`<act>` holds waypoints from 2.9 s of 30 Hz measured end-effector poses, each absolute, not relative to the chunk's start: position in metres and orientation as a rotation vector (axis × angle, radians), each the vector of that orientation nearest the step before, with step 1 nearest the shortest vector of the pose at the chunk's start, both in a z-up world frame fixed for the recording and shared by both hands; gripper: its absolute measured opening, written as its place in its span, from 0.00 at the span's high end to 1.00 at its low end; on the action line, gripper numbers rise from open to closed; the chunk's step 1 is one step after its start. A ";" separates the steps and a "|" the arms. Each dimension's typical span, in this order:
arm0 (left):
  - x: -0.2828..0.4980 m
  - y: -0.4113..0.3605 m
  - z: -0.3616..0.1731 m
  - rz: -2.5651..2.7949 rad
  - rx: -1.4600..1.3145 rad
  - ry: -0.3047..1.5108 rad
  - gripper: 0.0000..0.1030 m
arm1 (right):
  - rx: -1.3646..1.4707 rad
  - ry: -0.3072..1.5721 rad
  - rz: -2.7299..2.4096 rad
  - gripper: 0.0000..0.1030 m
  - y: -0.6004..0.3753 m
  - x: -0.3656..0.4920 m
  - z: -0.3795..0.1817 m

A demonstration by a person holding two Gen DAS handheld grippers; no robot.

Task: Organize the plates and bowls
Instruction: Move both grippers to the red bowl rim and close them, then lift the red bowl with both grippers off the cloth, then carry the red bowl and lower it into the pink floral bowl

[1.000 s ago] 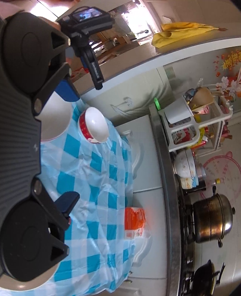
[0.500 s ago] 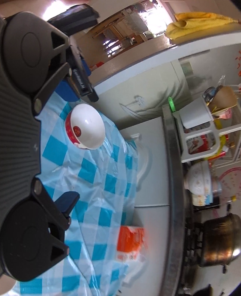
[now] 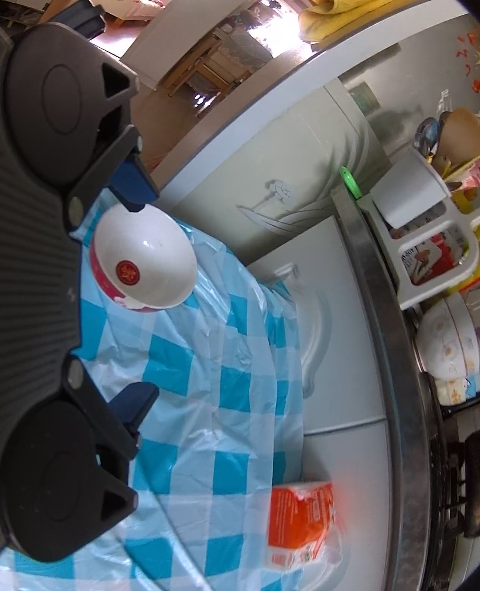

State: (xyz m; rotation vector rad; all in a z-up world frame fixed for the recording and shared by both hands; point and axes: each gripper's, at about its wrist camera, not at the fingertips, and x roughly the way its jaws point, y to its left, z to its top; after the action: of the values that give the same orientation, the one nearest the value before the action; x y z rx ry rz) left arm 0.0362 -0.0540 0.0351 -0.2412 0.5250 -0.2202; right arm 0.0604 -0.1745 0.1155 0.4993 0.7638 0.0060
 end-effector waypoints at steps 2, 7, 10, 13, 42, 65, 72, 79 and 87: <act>0.039 -0.053 0.034 -0.227 -0.253 0.536 0.00 | 0.494 0.773 0.016 0.01 -0.174 0.067 0.112; 0.044 -0.050 0.030 -0.246 -0.300 0.557 0.00 | 0.526 0.805 0.032 0.01 -0.179 0.084 0.100; 0.046 -0.049 0.029 -0.265 -0.335 0.560 0.00 | 0.527 0.796 0.041 0.01 -0.184 0.090 0.095; 0.045 -0.054 0.029 -0.277 -0.323 0.560 0.00 | 0.544 0.797 0.048 0.02 -0.189 0.098 0.089; 0.062 -0.062 0.009 -0.339 -0.471 0.657 0.57 | 0.717 0.968 0.210 0.21 -0.191 0.143 0.032; 0.058 -0.057 0.016 -0.358 -0.566 0.618 0.64 | 0.730 0.912 0.264 0.26 -0.191 0.134 0.050; 0.054 -0.052 0.023 -0.345 -0.594 0.617 0.66 | 0.739 0.913 0.267 0.26 -0.187 0.130 0.061; 0.047 -0.047 0.036 -0.363 -0.579 0.577 0.66 | 0.723 0.915 0.272 0.26 -0.180 0.127 0.070; 0.041 -0.043 0.046 -0.359 -0.583 0.575 0.66 | 0.739 0.920 0.275 0.26 -0.173 0.119 0.079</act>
State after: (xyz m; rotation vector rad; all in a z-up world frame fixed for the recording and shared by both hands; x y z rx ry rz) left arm 0.0408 -0.0432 0.0456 -0.5832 0.5749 -0.3589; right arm 0.1189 -0.1732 0.0789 0.7386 0.9195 0.2749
